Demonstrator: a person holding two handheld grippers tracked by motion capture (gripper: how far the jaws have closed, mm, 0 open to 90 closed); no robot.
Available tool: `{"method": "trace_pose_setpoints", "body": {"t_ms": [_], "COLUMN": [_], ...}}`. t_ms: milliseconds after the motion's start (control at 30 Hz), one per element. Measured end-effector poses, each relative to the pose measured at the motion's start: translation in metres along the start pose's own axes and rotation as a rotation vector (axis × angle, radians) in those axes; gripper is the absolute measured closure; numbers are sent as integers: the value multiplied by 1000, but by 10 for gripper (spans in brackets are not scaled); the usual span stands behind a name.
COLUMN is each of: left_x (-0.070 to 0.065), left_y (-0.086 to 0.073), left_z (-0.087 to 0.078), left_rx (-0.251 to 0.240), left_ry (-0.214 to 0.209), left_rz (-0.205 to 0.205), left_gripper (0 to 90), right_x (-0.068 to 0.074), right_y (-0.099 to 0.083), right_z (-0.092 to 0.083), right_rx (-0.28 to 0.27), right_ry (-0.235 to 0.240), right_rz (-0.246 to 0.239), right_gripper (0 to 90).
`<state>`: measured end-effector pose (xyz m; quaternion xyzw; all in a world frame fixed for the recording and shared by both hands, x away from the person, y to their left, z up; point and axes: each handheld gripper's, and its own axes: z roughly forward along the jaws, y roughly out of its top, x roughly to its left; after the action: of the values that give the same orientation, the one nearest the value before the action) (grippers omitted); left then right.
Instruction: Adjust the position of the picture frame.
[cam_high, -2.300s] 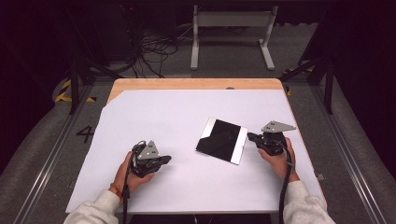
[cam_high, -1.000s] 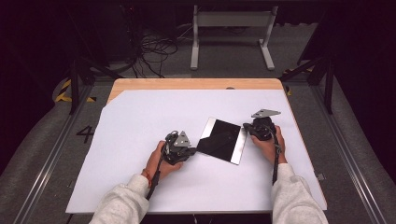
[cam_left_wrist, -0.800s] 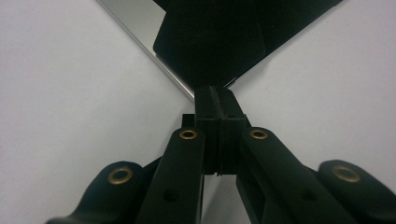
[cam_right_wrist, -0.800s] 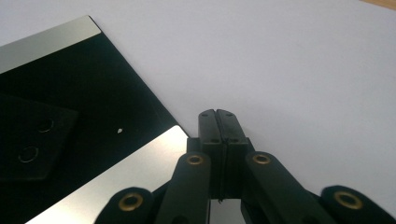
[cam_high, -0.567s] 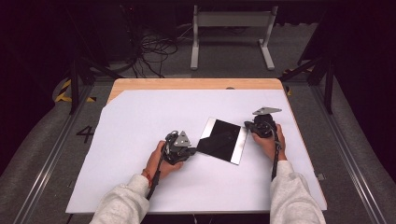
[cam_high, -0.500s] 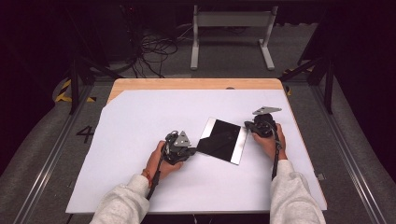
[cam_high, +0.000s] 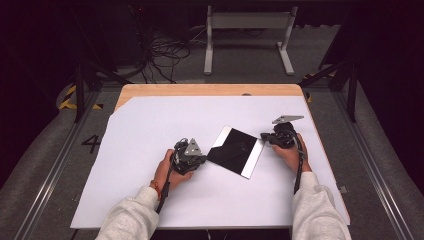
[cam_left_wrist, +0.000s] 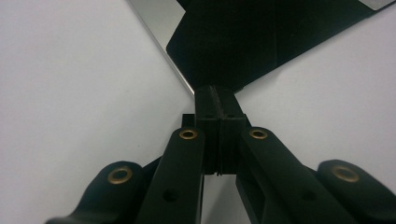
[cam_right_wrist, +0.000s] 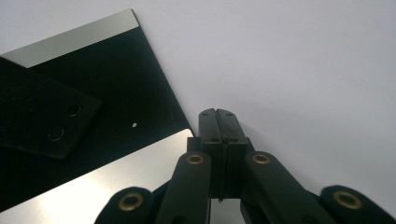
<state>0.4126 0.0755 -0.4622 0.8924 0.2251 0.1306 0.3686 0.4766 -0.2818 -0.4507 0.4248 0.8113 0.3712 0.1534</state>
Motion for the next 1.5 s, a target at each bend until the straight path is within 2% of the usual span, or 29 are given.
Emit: {"method": "trace_pose_setpoints", "body": {"t_ms": [133,167,267,333,367,633,800,967,1133,1267,1500], "left_x": [5,8,10,14,14,24,26,25,23,23,25], "left_y": [-2,-4,-5,-8,-8,-10,-11,-13,-12,-11,-12], "left_z": [-2,-3,-3,-4,-4,-5,-8,-11,-11,-9,-9], "left_rx": [4,1,-2,-11,-11,-16,-15,3,12,9,3], "left_ry": [10,20,27,32,32,35,46,33,41,50,61], "left_rz": [-11,-26,-29,-56,-56,-89,-104,-92,-76,-78,-86], "left_gripper": [885,883,879,878,880,897,897,898,898,897,897], "right_x": [4,5,7,10,12,21,29,34,45,46,53], "right_y": [-1,-2,-3,-6,-8,-16,-19,-21,-22,-23,-26], "right_z": [-2,-3,-4,-5,-6,-12,-13,-15,-15,-16,-18], "right_rx": [20,22,19,15,10,-1,-10,-5,18,20,22], "right_ry": [31,40,49,66,71,88,75,87,79,101,103], "right_rz": [-13,-18,-25,-30,-29,-42,-62,-71,-113,-99,-98], "right_gripper": [900,900,900,900,900,900,900,900,900,900,900]}}
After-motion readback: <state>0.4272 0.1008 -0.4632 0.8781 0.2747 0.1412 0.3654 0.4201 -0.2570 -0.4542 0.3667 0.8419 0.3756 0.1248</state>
